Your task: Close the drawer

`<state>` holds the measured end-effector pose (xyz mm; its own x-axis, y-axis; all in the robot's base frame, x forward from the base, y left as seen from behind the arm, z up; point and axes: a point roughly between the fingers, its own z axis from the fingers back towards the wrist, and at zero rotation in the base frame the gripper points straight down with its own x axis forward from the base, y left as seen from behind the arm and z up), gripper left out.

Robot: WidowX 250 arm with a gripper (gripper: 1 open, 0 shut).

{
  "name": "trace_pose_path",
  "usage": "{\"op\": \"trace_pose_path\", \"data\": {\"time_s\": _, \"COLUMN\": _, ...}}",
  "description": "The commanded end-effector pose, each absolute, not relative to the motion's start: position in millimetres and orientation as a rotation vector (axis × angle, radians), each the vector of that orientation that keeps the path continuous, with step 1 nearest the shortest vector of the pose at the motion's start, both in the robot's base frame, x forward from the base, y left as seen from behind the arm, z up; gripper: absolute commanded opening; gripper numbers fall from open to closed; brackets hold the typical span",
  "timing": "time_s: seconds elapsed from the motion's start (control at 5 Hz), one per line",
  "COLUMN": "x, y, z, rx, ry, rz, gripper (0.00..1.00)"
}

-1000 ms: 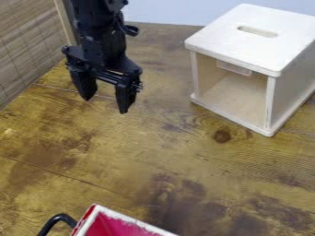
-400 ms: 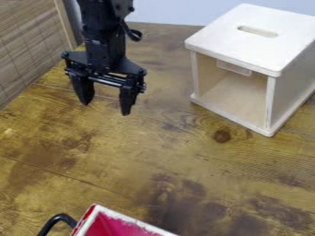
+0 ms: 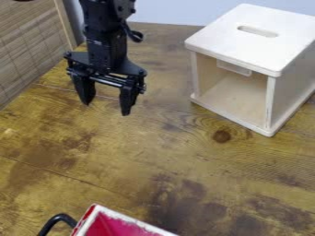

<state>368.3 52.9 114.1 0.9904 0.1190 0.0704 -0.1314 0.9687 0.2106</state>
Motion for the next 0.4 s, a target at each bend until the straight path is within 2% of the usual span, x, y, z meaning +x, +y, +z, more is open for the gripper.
{"op": "trace_pose_path", "data": {"time_s": 0.0, "x": 373.2, "y": 73.4, "z": 140.3, "rx": 0.208, "ry": -0.133, "rz": 0.129, "gripper": 1.0}}
{"op": "trace_pose_path", "data": {"time_s": 0.2, "x": 372.3, "y": 77.9, "z": 142.7, "rx": 0.214, "ry": -0.113, "rz": 0.114, "gripper": 1.0}}
